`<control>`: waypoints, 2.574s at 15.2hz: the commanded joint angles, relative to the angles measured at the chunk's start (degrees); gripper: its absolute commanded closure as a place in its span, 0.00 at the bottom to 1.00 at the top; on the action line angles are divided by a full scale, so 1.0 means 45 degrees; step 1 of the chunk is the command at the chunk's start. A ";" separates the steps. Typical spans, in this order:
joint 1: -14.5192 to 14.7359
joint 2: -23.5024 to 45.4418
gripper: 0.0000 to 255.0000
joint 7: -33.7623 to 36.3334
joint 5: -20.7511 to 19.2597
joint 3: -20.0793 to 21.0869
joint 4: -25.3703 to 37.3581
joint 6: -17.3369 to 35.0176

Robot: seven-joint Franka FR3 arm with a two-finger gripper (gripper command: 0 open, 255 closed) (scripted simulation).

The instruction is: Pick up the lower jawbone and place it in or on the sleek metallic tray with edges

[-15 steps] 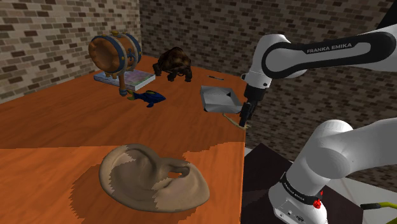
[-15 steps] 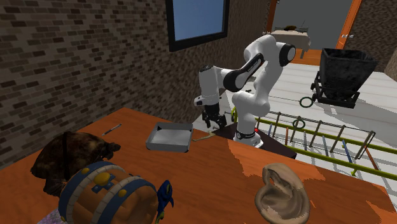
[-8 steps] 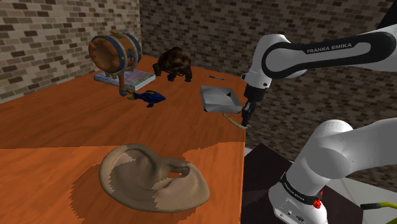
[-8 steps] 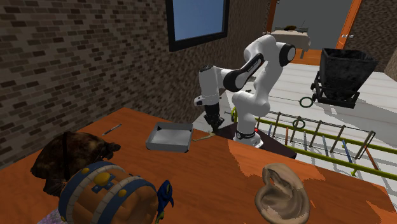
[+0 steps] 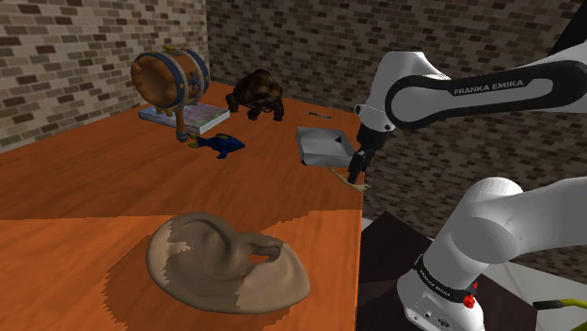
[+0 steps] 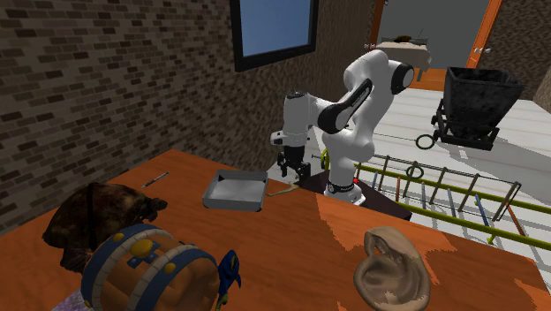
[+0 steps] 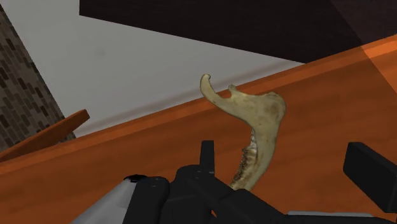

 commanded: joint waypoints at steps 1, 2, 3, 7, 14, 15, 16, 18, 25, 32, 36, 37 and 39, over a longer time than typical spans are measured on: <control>-0.0042 0.0036 0.00 0.0134 -0.0117 0.0163 -0.0249 0.0506; -0.0041 0.0126 0.00 0.0133 -0.0113 0.0167 -0.0377 0.0724; -0.0041 0.0223 0.00 0.0133 -0.0108 0.0172 -0.0502 0.0945; -0.0037 0.0618 0.00 0.0131 -0.0093 0.0188 -0.0926 0.1765; -0.0037 0.0617 0.00 0.0131 -0.0093 0.0188 -0.0925 0.1762; -0.0037 0.0617 1.00 0.0131 -0.0093 0.0188 -0.0925 0.1762; -0.0037 0.0617 1.00 0.0131 -0.0093 0.0188 -0.0925 0.1762; -0.0046 0.0584 1.00 0.0118 -0.0101 0.0177 -0.0937 0.1740; -0.0084 0.0510 1.00 0.0099 -0.0057 0.0231 -0.0804 0.1535; -0.0098 -0.0064 1.00 0.0099 -0.0090 0.0198 0.0125 0.0032; -0.0105 -0.0273 1.00 0.0100 -0.0109 0.0179 0.0709 -0.0761; -0.0107 -0.0313 1.00 0.0100 -0.0113 0.0175 0.0861 -0.0952; -0.0112 -0.0380 1.00 0.0100 -0.0121 0.0167 0.1170 -0.1329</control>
